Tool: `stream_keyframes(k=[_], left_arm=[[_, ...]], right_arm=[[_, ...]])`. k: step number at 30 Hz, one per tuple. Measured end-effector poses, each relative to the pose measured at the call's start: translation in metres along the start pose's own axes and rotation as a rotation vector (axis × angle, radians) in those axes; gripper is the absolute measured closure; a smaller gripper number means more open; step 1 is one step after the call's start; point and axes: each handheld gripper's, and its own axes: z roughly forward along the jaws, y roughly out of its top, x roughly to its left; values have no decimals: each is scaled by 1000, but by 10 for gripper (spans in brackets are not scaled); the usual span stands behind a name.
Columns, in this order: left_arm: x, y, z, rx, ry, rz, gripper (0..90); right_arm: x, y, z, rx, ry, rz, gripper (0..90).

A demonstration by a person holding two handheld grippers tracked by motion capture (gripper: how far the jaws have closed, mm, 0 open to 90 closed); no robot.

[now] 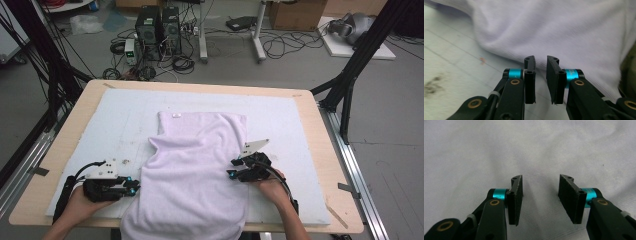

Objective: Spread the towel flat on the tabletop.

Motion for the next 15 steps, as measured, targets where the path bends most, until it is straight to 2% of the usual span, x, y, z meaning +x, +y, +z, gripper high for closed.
stream_keyframes(k=[3, 5, 7, 8, 9, 10, 13, 15], left_arm=[[-5, -4, 2, -8, -39, 8, 743], [-7, -5, 7, 17, -44, 15, 731], [-8, -5, 9, 16, -37, 26, 729], [-8, -4, 9, 19, -33, 35, 753], [-8, -4, 9, 25, -53, 37, 823], [-9, -3, 10, 25, -47, 39, 862], [-11, -3, 8, 30, -22, 46, 873], [-12, -6, 4, 24, 0, 36, 875]], right_arm=[[0, 0, 0, 1, 0, 0, 541], [0, 0, 0, 1, 1, 1, 541], [0, 0, 0, 0, 1, -1, 541], [0, 0, 0, 0, 0, 1, 541], [0, 0, 0, 0, 0, -1, 541], [0, 0, 0, 1, 0, 1, 541], [0, 0, 0, 1, -1, 2, 541], [0, 0, 0, 0, -1, 2, 540]])
